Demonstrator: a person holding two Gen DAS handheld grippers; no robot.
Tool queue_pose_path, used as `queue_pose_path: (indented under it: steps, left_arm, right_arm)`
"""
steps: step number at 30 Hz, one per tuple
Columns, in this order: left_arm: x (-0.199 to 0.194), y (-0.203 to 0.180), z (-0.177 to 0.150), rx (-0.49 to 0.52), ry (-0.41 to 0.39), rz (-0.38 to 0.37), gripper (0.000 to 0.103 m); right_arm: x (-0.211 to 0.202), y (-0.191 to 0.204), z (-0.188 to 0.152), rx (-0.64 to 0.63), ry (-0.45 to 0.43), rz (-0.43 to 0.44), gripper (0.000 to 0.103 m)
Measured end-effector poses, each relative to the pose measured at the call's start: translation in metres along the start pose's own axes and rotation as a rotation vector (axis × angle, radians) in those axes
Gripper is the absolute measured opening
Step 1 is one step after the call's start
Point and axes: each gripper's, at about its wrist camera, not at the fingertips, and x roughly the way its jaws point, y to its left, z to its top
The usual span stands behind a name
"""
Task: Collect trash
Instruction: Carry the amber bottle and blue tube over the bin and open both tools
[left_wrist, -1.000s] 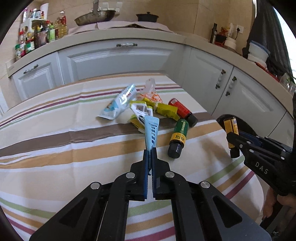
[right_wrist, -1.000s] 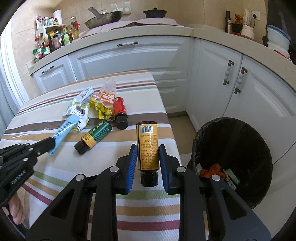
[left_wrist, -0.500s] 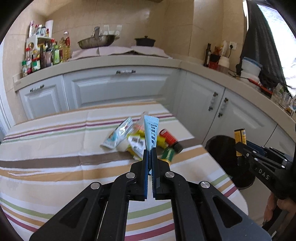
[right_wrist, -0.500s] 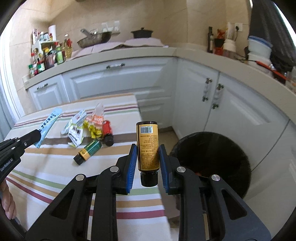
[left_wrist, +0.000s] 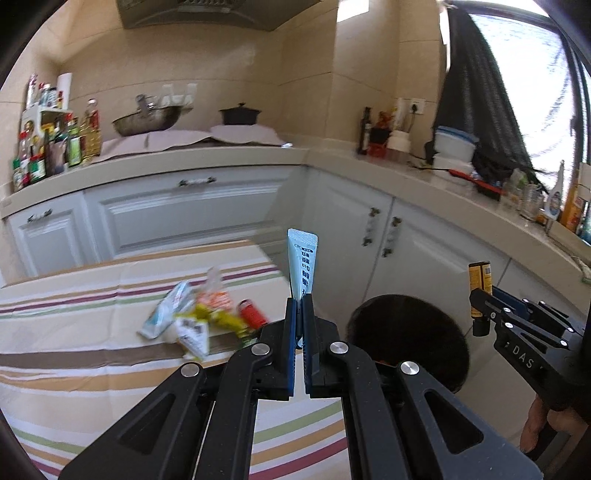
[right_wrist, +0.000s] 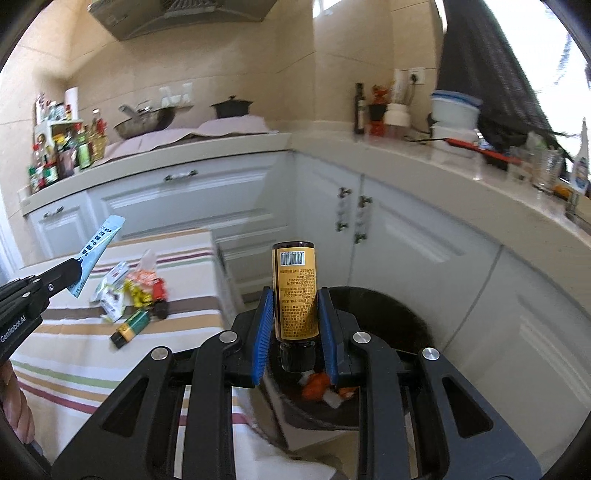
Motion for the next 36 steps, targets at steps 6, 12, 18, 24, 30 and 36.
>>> queue_pose_path:
  steps: [6, 12, 18, 24, 30, 36]
  left_arm:
    - [0.016, -0.031, 0.001, 0.034, 0.001, -0.051, 0.003]
    - [0.031, -0.061, 0.004, 0.069, -0.014, -0.083, 0.003]
    - [0.051, -0.081, 0.004, 0.090, -0.006, -0.107, 0.004]
    - [0.076, -0.101, 0.001, 0.108, 0.020, -0.114, 0.004]
    - [0.095, -0.117, -0.003, 0.130, 0.043, -0.122, 0.004]
    - [0.116, -0.129, -0.006, 0.147, 0.065, -0.116, 0.004]
  right_arm:
    - [0.000, -0.027, 0.001, 0.029, -0.026, -0.062, 0.024]
    - [0.009, -0.053, -0.001, 0.064, -0.031, -0.102, 0.024]
    - [0.023, -0.075, -0.006, 0.093, -0.022, -0.126, 0.024]
    - [0.034, -0.089, -0.010, 0.114, -0.017, -0.135, 0.024]
    - [0.047, -0.102, -0.013, 0.129, -0.005, -0.145, 0.024]
    - [0.065, -0.109, -0.019, 0.142, 0.021, -0.140, 0.024]
